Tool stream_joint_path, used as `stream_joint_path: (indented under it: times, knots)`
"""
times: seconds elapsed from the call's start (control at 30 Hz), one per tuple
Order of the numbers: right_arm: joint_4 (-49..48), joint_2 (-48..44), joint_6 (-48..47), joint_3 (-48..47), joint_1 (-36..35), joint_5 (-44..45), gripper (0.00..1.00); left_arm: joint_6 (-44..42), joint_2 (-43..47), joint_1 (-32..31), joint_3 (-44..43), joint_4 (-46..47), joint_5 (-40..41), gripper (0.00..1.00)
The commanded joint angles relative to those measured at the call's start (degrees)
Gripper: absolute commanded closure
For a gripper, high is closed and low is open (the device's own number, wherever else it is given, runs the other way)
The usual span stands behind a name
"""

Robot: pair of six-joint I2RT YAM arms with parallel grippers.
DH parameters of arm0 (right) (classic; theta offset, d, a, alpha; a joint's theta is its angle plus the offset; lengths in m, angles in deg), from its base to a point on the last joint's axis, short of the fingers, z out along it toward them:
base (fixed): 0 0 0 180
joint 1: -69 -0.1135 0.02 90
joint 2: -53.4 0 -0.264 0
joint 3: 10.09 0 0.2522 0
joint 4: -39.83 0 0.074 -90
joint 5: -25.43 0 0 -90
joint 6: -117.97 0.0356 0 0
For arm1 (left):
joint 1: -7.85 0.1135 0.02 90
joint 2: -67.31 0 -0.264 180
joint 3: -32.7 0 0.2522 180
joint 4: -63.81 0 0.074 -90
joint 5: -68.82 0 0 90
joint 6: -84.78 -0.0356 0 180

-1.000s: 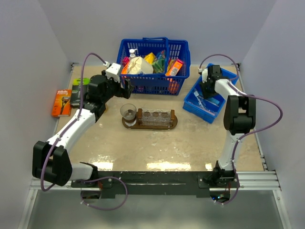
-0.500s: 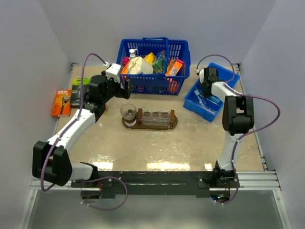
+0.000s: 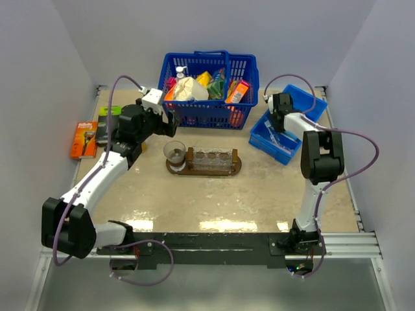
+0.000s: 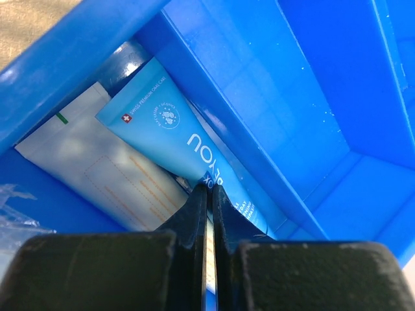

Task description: Prepare toiletry sets of a toothbrush and toothpaste on the tray

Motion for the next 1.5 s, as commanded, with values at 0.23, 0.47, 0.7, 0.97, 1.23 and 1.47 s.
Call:
stream_joint_path:
  times: [0.23,0.47,0.7,0.97,1.23,1.47]
  knots:
    - [-8.64,-9.43,5.27,0.74,-0.66,4.26,1.00,1.11,4.19,-0.27,1.04,-2.22,-0.52,0.05]
    - [-12.77,-13.91,8.69,3.72,-0.66,2.15,1.00,0.93,9.11,-2.11,3.24,-1.59,-2.01,0.07]
    - [-14.18,-26.46,15.11,7.06,-0.74,-4.95,1.00,-1.87,10.00,-8.35,1.49,-1.15,-3.86,0.08]
    - [-11.90,-38.16,18.28,11.46,-4.25,-7.69,1.00,-0.04,5.25,-11.70,-3.26,-0.11,-11.05,0.09]
    - [-15.13,-51.70,27.93,17.61,-8.48,-39.56,1.00,3.47,4.19,-11.70,-1.08,10.25,-32.55,0.09]
    - [-28.93,-51.46,40.33,19.02,-15.76,-62.61,1.00,13.84,6.83,-11.70,4.02,25.27,-42.53,0.06]
